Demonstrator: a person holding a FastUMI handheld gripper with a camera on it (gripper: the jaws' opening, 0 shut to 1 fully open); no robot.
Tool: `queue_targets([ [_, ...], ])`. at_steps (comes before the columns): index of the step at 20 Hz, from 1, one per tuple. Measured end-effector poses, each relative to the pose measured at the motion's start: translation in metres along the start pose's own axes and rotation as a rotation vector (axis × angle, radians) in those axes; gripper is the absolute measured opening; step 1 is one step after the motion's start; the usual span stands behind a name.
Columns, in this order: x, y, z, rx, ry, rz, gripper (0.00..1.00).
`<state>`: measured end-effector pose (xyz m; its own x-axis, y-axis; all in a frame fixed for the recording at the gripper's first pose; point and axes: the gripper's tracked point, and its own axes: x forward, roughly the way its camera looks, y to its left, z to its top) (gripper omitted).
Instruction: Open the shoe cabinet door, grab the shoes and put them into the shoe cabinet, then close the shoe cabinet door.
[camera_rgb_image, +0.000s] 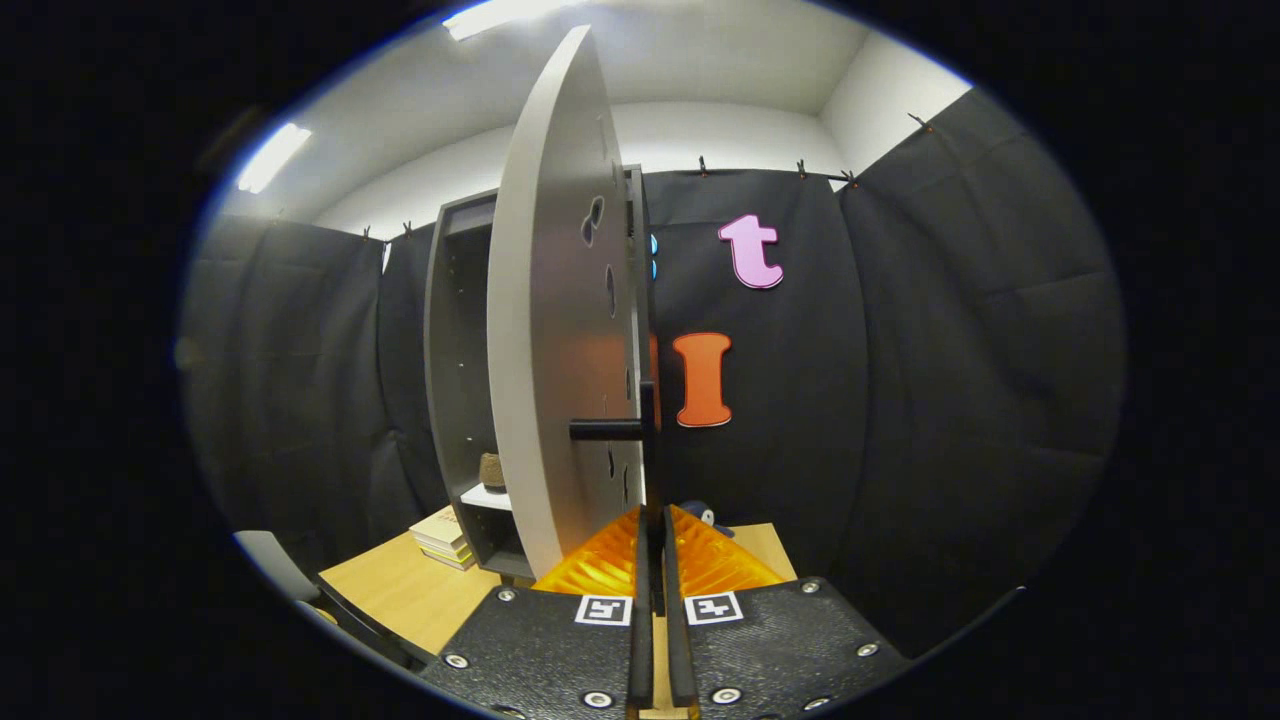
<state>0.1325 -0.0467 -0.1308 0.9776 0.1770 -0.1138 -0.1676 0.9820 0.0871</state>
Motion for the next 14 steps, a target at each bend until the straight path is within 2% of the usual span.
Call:
queue_targets([
  [2, -0.006, 0.007, 0.001, 0.000, -0.006, 0.017, 0.07],
  [5, -0.016, -0.006, 0.004, -0.054, -0.021, -0.029, 0.08],
  [14, -0.030, 0.033, 0.009, -0.064, -0.042, -0.045, 0.06],
])
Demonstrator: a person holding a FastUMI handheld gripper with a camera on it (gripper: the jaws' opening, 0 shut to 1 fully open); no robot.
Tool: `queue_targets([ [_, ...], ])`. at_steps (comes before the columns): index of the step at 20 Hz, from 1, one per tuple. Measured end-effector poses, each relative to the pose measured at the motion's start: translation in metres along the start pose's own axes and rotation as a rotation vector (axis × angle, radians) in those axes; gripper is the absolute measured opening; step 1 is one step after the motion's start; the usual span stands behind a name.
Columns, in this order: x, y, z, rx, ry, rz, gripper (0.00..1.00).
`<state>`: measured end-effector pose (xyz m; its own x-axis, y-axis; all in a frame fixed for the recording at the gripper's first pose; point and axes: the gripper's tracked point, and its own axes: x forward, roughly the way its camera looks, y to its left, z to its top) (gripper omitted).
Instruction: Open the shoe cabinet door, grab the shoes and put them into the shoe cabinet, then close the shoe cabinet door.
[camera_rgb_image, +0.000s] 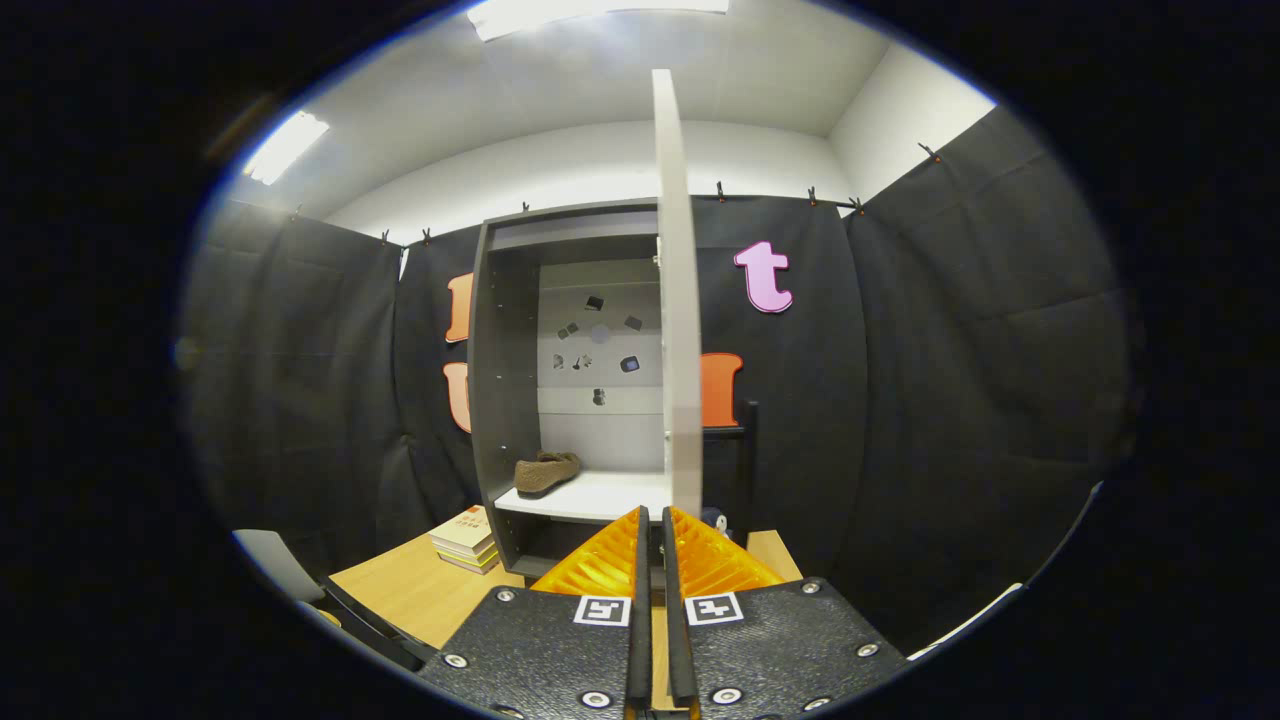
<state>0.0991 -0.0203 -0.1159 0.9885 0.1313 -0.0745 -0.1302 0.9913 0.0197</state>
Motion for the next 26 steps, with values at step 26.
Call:
queue_targets([
  [26, 0.070, 0.138, -0.203, 0.004, 0.305, 0.006, 0.36],
])
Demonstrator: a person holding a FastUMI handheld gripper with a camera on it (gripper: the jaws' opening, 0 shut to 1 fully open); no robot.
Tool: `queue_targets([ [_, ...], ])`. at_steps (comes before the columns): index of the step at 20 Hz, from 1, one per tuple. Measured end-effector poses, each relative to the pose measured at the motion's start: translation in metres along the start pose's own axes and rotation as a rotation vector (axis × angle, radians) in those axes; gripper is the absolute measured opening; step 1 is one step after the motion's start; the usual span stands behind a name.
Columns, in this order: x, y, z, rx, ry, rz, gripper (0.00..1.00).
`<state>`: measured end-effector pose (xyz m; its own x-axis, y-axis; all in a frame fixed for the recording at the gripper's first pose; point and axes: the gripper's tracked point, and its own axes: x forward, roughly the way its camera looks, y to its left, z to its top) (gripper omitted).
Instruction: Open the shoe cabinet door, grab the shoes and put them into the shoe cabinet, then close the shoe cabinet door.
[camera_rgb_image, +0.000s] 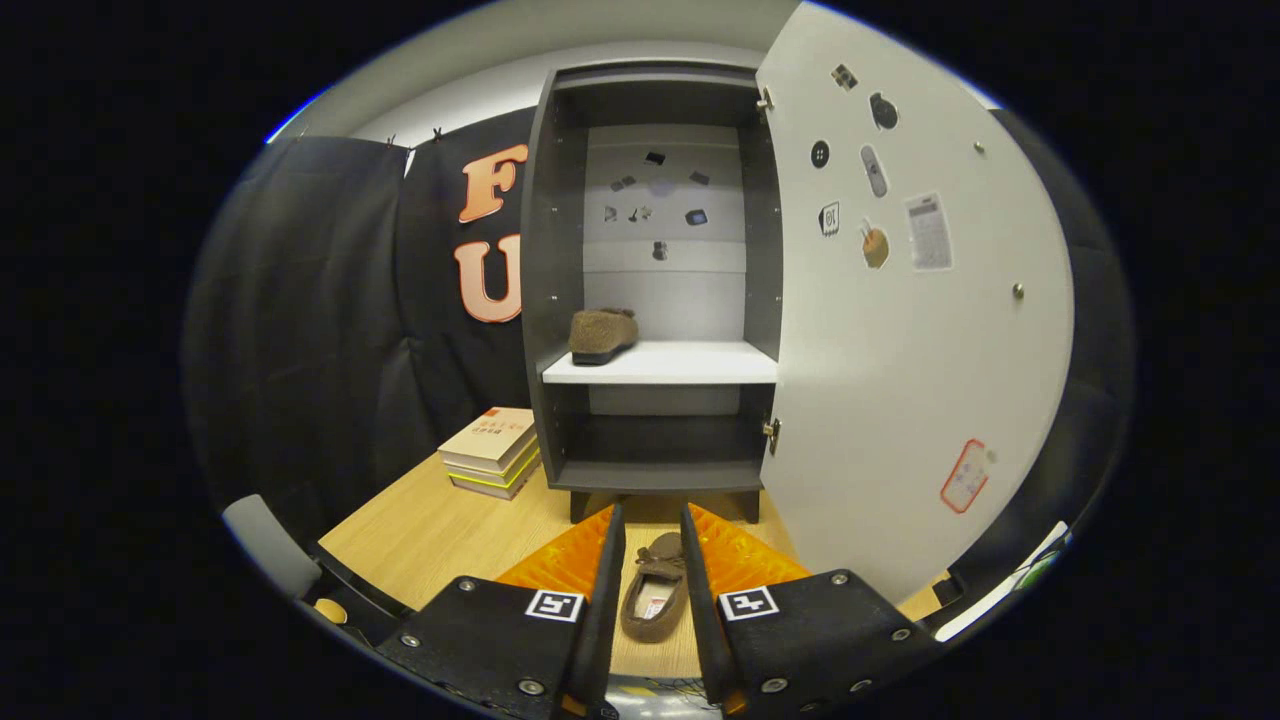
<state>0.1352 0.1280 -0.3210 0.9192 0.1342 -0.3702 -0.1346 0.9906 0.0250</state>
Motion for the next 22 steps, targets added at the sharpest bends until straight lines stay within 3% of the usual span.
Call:
queue_targets([
  [14, 0.130, 0.026, -0.178, 0.147, 0.320, 0.056, 0.36],
  [22, 0.180, 0.032, -0.225, 0.096, 0.406, 0.044, 0.55],
])
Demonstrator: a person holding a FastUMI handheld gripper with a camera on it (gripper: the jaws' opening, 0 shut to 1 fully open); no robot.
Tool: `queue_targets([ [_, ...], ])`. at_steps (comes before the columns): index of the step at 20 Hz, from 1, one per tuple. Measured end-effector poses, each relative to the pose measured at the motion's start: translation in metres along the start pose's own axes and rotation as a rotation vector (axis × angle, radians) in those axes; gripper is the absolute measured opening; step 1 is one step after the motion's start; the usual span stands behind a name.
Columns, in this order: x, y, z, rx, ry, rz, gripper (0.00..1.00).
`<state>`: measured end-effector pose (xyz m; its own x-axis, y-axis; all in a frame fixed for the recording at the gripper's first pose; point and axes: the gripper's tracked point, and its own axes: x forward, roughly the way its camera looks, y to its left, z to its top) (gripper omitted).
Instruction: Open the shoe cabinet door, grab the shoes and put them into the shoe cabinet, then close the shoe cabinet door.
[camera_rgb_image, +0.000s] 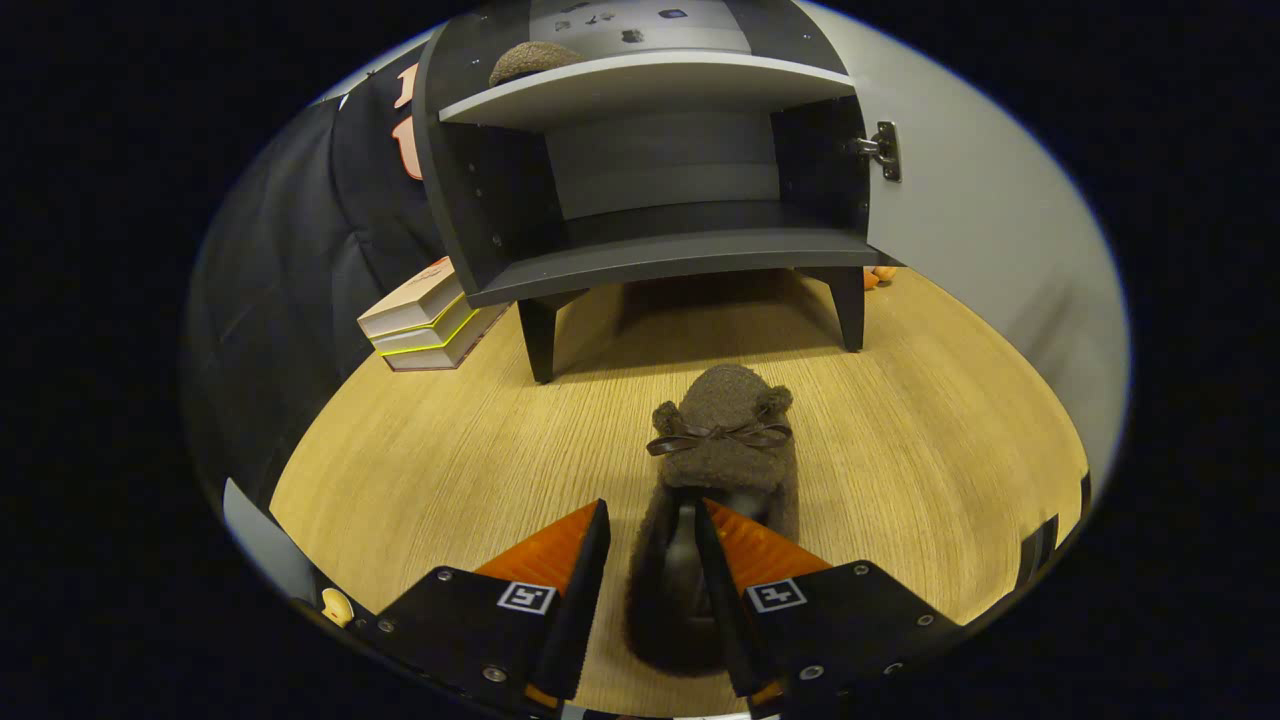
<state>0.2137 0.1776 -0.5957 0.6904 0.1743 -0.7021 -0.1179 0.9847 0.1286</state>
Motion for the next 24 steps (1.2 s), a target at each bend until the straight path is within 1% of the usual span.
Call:
queue_targets([
  [1, 0.008, 0.003, -0.001, -0.010, 0.002, 0.000, 0.60],
  [4, 0.025, 0.004, -0.001, -0.035, 0.012, -0.017, 0.62],
  [7, 0.038, 0.002, 0.002, -0.042, 0.015, -0.035, 0.56],
  [10, 0.046, -0.014, 0.002, -0.042, 0.022, -0.102, 0.35],
  [11, 0.048, -0.014, 0.004, -0.037, 0.021, -0.110, 0.20],
  [12, 0.049, -0.015, 0.003, -0.039, 0.024, -0.112, 0.17],
  [13, 0.049, -0.013, 0.003, -0.039, 0.025, -0.109, 0.12],
  [15, 0.047, -0.013, 0.003, -0.023, 0.050, -0.090, 0.07],
  [17, 0.040, -0.015, 0.009, 0.002, 0.066, -0.083, 0.06],
  [19, 0.029, -0.020, 0.019, 0.001, 0.074, -0.091, 0.06],
  [21, 0.015, -0.017, 0.034, -0.014, 0.063, -0.094, 0.06],
  [24, -0.009, -0.011, 0.062, -0.030, 0.030, -0.125, 0.06],
])
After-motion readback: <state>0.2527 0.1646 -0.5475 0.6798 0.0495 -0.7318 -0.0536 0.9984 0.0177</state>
